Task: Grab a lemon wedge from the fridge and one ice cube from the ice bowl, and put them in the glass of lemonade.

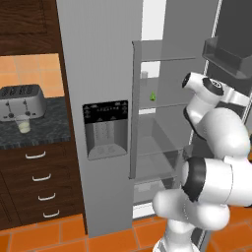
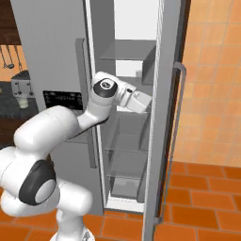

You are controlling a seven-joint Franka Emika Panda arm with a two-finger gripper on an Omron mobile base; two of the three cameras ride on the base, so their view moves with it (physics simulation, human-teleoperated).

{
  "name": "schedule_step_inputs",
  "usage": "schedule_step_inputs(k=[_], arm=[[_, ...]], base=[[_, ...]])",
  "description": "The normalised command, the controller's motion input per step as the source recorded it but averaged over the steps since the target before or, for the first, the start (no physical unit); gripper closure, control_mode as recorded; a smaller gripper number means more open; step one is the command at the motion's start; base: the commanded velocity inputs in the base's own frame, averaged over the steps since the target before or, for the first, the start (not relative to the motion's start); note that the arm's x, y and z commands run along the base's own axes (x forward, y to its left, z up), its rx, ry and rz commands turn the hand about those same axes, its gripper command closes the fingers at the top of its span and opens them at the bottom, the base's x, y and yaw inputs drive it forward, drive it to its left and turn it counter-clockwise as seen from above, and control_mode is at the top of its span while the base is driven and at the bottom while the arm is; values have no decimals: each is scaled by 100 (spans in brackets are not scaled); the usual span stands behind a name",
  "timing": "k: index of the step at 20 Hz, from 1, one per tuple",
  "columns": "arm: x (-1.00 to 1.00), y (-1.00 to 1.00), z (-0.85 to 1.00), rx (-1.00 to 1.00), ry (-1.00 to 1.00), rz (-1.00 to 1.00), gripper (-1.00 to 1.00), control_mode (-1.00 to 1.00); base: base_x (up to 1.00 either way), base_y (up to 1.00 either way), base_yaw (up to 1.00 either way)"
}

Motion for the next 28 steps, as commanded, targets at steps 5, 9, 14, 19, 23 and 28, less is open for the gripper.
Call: schedule_step_inputs(k=[5, 9, 14, 19, 23, 28], arm=[[0, -97, -8, 5, -11, -3, -100, -100], [9, -85, -4, 2, -14, 0, -100, -100], [-27, -30, 5, 2, -15, 7, -100, -100], [-66, 42, 39, 0, -3, 20, -100, -100], [-47, 61, 54, -3, 4, 23, -100, -100], [-37, 77, 22, 1, 5, 26, -100, -100]], base=[[0, 0, 0], [0, 0, 0], [0, 0, 0], [0, 0, 0], [0, 0, 0], [0, 0, 0]])
